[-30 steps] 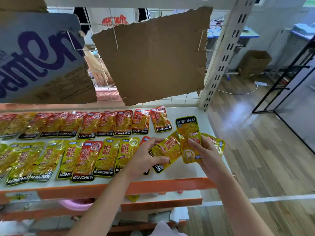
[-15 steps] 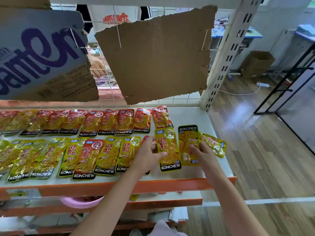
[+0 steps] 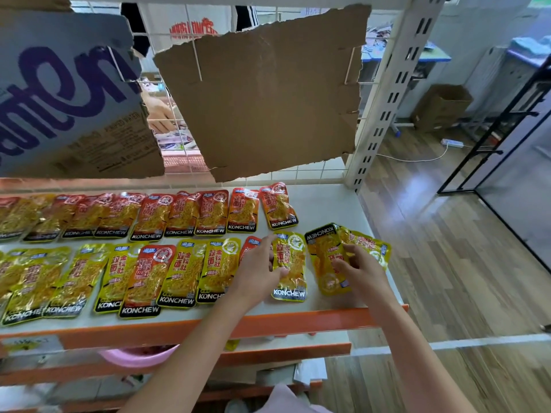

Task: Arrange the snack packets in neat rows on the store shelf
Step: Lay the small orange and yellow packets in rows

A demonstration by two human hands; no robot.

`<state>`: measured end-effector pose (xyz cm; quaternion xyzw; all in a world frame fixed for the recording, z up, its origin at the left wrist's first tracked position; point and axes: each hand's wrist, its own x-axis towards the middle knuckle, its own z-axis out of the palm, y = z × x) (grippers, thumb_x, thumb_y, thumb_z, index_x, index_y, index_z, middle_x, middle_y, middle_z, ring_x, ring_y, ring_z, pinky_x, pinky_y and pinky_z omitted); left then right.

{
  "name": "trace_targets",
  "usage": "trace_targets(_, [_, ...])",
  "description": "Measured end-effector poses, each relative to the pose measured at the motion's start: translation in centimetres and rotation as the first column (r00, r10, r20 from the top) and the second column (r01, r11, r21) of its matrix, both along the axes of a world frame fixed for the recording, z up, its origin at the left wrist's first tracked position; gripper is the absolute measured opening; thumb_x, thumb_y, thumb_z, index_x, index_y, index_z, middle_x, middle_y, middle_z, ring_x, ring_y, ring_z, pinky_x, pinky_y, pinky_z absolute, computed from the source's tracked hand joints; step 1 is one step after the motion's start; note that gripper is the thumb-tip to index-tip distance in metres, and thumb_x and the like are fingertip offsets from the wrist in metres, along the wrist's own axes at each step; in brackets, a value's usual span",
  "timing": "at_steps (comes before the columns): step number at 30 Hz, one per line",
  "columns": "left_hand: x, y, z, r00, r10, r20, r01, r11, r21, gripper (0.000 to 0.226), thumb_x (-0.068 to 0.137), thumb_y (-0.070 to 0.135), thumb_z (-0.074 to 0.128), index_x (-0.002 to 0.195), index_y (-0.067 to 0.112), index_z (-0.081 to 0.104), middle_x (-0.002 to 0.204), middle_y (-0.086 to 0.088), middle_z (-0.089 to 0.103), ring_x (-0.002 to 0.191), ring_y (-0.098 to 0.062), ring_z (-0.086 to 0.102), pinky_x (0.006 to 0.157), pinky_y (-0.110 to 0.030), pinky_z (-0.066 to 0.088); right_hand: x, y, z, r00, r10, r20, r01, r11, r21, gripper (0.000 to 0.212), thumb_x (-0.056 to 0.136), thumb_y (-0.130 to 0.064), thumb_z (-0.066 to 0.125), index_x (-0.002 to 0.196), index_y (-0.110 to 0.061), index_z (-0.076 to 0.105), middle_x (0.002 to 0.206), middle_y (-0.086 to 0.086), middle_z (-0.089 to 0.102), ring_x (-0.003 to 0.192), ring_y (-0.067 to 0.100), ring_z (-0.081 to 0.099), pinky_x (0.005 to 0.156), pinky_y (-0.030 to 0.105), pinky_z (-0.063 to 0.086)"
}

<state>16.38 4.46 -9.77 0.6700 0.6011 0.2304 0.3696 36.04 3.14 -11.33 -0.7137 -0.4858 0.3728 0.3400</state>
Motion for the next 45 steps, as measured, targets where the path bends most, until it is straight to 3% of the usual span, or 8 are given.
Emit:
trace_targets(7, [-0.9,0.0,-0.3,0.94,0.179,0.291,-0.176,0.984,-0.036,0.049,0.085,0.005,0.064,0.125,0.02,0.043,0.09,0.0,0.057,0.091,-0.015,0.061,0.082,-0.025,0.044,1.0,0.0,2.5,0.854,0.007,-0.519,-0.002,1.0,0.011,0.037,0.087,-0.005,0.061,0.123,-0.009,0.053,0.111,0.018,0.057,0.077,0.031,0.065,0.049,0.038,0.056])
trace_targets(21, [-2.2,-0.1,0.9,0.638,0.319,0.701,-0.034,0.921,-0.389,0.03,0.094,0.029,0.046,0.088,0.008,0.067,0.082,-0.006,0.07,0.074,-0.018,0.064,0.067,-0.032,0.051,-0.1,0.2,4.3,0.826,0.32,-0.464,-0.319,0.944,0.083,0.034,0.064,-0.004,0.08,0.093,-0.018,0.066,0.084,0.004,0.067,0.076,0.015,0.066,0.065,0.022,0.05])
trace_targets(26, [-2.3,-0.7,1.2,0.798,0.098,0.595,0.048,0.973,-0.224,0.021,0.081,0.026,0.07,0.085,0.005,0.071,0.075,-0.014,0.07,0.065,-0.014,0.065,0.066,-0.023,0.049,-0.6,0.6,4.0,0.804,0.206,-0.558,-0.168,0.979,0.119,0.044,0.069,0.002,0.073,0.106,-0.019,0.061,0.085,0.007,0.067,0.078,0.02,0.064,0.074,0.031,0.05])
trace_targets(29, [-1.7,-1.2,1.7,0.785,0.114,0.608,0.018,0.978,-0.207,0.008,0.085,0.002,0.061,0.079,0.002,0.066,0.053,0.007,0.063,0.039,0.001,0.052,0.043,-0.008,0.037,-1.0,0.7,3.7,0.556,0.109,-0.824,-0.032,0.993,0.11,0.067,0.05,-0.015,0.088,0.108,-0.006,0.057,0.086,0.012,0.068,0.076,0.019,0.066,0.07,0.025,0.054])
trace_targets(34, [-1.1,-1.1,1.5,0.83,0.092,0.551,-0.032,0.993,-0.118,0.015,0.074,0.013,0.074,0.088,0.009,0.072,0.089,-0.011,0.073,0.084,-0.027,0.069,0.082,-0.042,0.054,-1.7,0.5,3.3,0.432,0.113,-0.895,0.033,0.989,0.141,0.05,0.048,-0.012,0.086,0.093,-0.007,0.064,0.084,0.01,0.07,0.077,0.018,0.068,0.069,0.024,0.056])
trace_targets(37, [-1.2,-0.8,0.9,0.904,0.098,0.416,-0.083,0.995,-0.052,0.021,0.074,0.008,0.076,0.084,0.026,0.071,0.085,-0.007,0.071,0.077,-0.022,0.065,0.08,-0.042,0.053,0.2,1.3,3.6,0.632,0.033,-0.774,0.109,0.985,0.131,0.034,0.059,-0.006,0.077,0.087,-0.02,0.061,0.079,0.004,0.066,0.069,0.015,0.063,0.061,0.023,0.053])
trace_targets(40, [-1.1,-0.6,0.2,0.991,0.048,0.123,-0.058,0.995,0.081,0.021,0.075,0.015,0.076,0.089,0.029,0.067,0.083,0.007,0.061,0.07,-0.008,0.05,0.071,-0.024,0.044,1.5,2.5,3.3,0.948,0.117,-0.296,-0.107,0.993,0.051,0.037,0.07,-0.004,0.076,0.093,-0.025,0.057,0.09,0.007,0.063,0.077,0.02,0.059,0.062,0.028,0.048])
trace_targets(45, [-0.2,-1.5,-0.3,0.916,0.042,-0.399,0.075,0.959,0.274,0.043,0.083,0.041,0.064,0.122,0.026,0.051,0.116,0.005,0.051,0.111,-0.013,0.042,0.093,-0.022,0.03,-0.5,4.2,2.0,0.885,0.302,0.354,-0.335,0.941,0.034,0.053,0.079,-0.021,0.072,0.128,-0.023,0.053,0.121,0.005,0.049,0.105,0.02,0.051,0.083,0.024,0.04])
